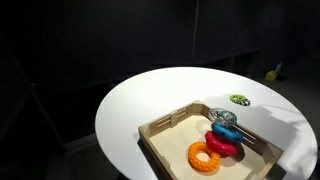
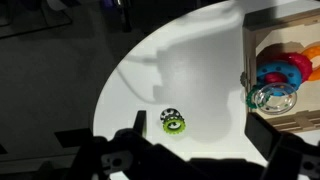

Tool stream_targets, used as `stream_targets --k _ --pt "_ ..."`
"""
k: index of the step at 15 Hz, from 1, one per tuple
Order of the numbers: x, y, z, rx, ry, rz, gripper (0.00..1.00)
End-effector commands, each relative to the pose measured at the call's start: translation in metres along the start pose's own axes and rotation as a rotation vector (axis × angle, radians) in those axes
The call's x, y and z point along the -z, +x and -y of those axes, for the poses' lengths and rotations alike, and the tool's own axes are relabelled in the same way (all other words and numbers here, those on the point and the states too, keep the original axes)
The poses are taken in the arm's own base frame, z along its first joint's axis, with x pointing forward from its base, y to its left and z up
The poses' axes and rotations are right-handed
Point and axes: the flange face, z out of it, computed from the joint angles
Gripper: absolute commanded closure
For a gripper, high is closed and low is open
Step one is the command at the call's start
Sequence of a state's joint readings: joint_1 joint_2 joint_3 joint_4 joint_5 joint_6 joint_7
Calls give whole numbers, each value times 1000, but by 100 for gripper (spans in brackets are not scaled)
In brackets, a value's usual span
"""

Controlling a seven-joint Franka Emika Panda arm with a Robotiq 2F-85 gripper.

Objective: Put the green circular object on the wooden tray

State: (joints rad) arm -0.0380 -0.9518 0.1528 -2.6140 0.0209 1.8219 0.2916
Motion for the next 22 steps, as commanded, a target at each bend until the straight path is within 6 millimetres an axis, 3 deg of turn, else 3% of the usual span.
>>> stream_targets --k 1,7,11,15,22 --pt "1 0 0 0 0 1 0" --pt "2 1 0 0 3 0 0" --pt "9 12 2 -8 17 -32 0" --pt "17 35 8 -25 40 -61 0" --pt "16 104 22 -91 72 -37 0"
